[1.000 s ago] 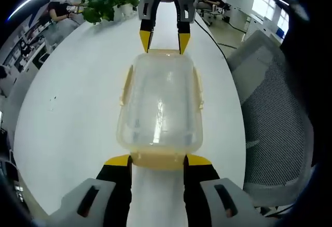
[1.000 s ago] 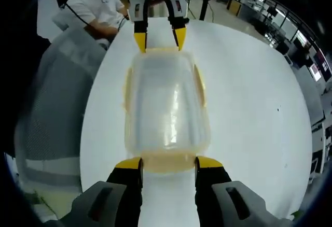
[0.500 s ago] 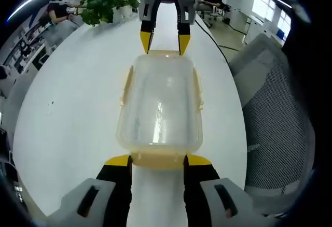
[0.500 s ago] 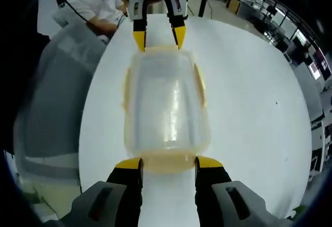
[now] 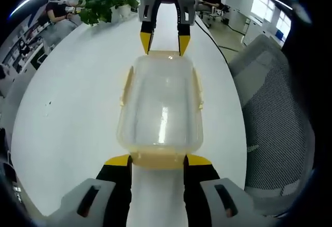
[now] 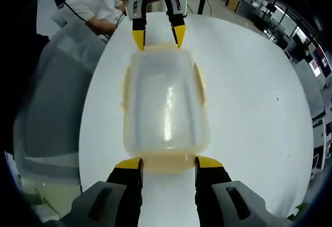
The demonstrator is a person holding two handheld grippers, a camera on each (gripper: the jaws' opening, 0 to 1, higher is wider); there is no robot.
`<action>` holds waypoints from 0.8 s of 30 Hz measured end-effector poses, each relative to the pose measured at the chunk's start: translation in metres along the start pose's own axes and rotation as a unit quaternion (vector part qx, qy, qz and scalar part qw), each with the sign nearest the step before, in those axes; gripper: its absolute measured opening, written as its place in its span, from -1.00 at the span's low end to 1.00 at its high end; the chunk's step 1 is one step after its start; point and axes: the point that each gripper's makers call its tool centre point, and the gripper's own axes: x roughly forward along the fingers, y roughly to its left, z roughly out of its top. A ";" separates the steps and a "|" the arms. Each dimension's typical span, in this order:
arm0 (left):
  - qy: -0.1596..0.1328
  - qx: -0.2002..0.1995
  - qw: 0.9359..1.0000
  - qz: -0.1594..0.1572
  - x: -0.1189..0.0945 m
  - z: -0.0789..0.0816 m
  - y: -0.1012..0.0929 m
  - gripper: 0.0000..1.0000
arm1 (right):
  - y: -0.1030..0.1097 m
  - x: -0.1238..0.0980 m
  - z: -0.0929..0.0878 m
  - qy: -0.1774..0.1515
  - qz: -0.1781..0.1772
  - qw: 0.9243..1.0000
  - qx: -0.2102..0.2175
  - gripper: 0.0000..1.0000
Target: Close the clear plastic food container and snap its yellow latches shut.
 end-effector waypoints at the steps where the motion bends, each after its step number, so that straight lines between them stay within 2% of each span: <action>1: 0.000 0.000 1.000 -0.001 0.000 0.000 0.000 -0.25 | 0.000 0.000 0.000 0.000 0.001 1.000 0.000 -0.23; 7: 0.002 -0.007 1.000 -0.004 0.003 0.002 -0.004 -0.25 | 0.002 -0.002 -0.002 0.009 0.001 1.000 -0.010 -0.23; 24: -0.005 0.006 1.000 -0.009 0.007 0.000 -0.002 -0.25 | 0.000 0.003 -0.004 0.001 -0.002 1.000 -0.013 -0.24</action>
